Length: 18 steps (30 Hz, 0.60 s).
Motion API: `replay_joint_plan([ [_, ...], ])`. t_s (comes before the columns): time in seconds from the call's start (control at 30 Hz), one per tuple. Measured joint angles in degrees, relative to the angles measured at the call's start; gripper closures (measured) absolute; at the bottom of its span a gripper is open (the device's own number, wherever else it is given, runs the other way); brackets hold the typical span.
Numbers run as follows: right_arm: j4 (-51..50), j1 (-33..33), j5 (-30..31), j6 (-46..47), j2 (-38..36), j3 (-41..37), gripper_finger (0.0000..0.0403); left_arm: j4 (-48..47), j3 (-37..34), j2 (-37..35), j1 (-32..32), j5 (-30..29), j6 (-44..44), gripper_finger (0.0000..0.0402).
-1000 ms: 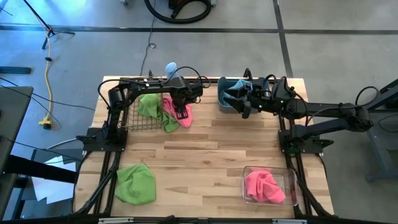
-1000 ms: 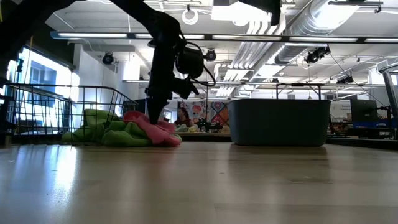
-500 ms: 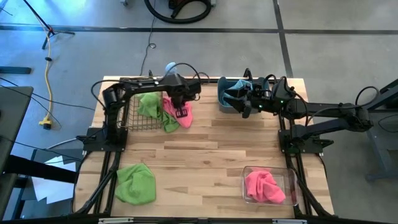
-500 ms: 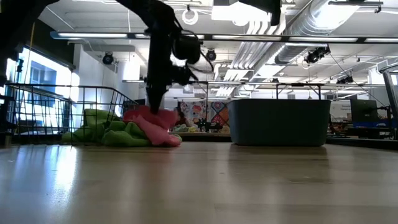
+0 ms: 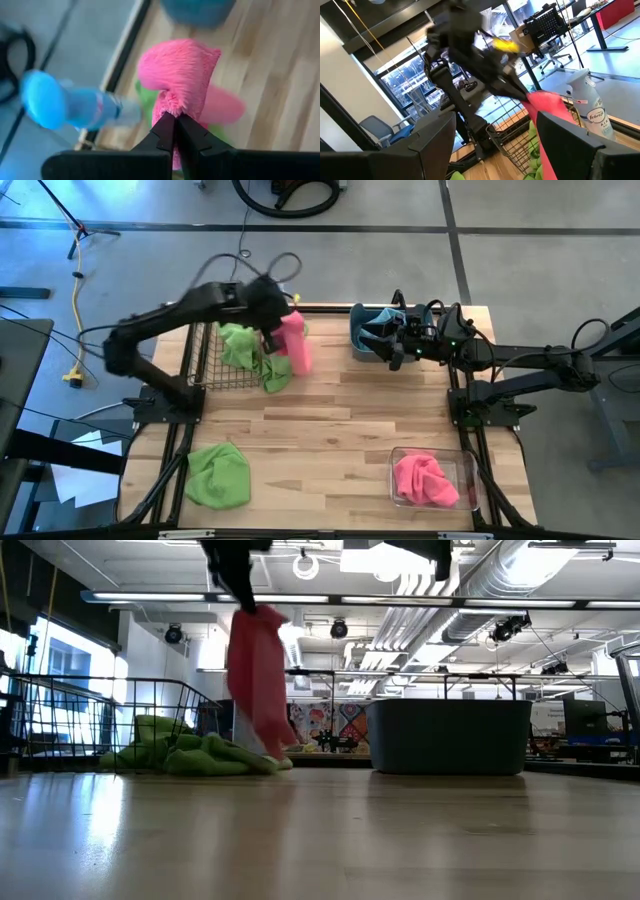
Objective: Sort microfiber towel by color & place in baskets
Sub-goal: Put the pink towel into the transparent bin
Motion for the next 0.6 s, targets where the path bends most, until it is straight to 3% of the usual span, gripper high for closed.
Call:
replay_joint_plan([
  [0.27,0.02,-0.08,0.02,-2.91,0.00,0.00,0.0130,13.57,0.00,-9.48,-7.01,1.69,0.00,0.0401],
  [0.6,0.31,-2.37,0.04,-2.63,0.00,0.00,0.0130,25.23,0.02,-8.40,-19.02,1.81,4.36,0.0401],
])
